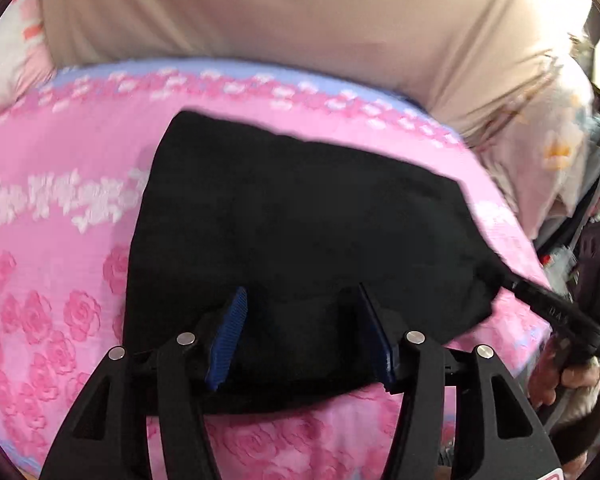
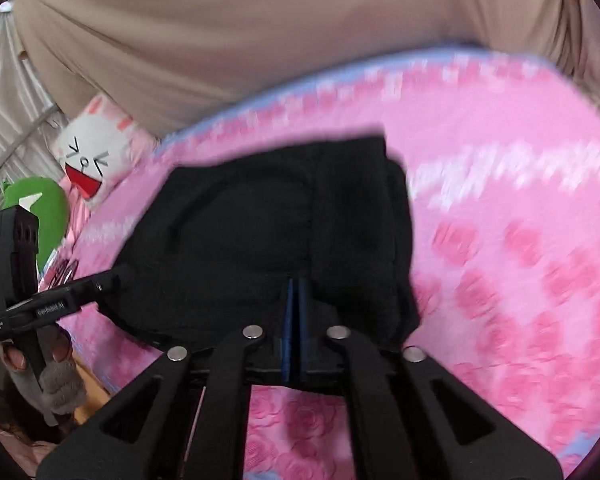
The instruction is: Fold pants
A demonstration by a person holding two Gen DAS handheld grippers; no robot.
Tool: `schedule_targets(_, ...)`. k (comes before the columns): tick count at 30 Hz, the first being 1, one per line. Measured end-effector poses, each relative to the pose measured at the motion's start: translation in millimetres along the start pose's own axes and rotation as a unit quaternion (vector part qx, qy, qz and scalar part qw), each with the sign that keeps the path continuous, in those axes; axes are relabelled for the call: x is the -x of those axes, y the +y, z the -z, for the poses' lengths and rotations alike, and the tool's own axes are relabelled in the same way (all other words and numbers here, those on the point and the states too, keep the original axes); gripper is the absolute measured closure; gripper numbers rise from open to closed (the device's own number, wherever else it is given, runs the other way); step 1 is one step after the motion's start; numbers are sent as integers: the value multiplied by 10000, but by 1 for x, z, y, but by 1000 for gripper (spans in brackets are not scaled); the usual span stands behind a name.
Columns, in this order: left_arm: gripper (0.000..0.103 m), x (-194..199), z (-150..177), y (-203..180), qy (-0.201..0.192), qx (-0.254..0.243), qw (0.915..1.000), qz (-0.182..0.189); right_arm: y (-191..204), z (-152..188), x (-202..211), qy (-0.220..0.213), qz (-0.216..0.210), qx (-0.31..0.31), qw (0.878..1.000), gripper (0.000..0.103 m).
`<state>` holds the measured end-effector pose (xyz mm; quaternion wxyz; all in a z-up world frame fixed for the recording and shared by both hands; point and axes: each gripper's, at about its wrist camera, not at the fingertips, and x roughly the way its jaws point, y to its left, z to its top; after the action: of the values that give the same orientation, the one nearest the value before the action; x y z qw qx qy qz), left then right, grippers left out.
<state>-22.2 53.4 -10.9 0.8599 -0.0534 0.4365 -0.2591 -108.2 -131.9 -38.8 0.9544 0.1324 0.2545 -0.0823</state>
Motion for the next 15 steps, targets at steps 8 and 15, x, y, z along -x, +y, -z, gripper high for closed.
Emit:
schedule_targets(8, 24, 18, 7, -69, -118, -1150, 9919, 527, 13, 40, 16, 499, -288, 617, 9964, 69)
schedule_targets(15, 24, -35, 9, -119, 216, -1768, 9824, 562, -22, 43, 30, 164, -397, -94, 9990, 69)
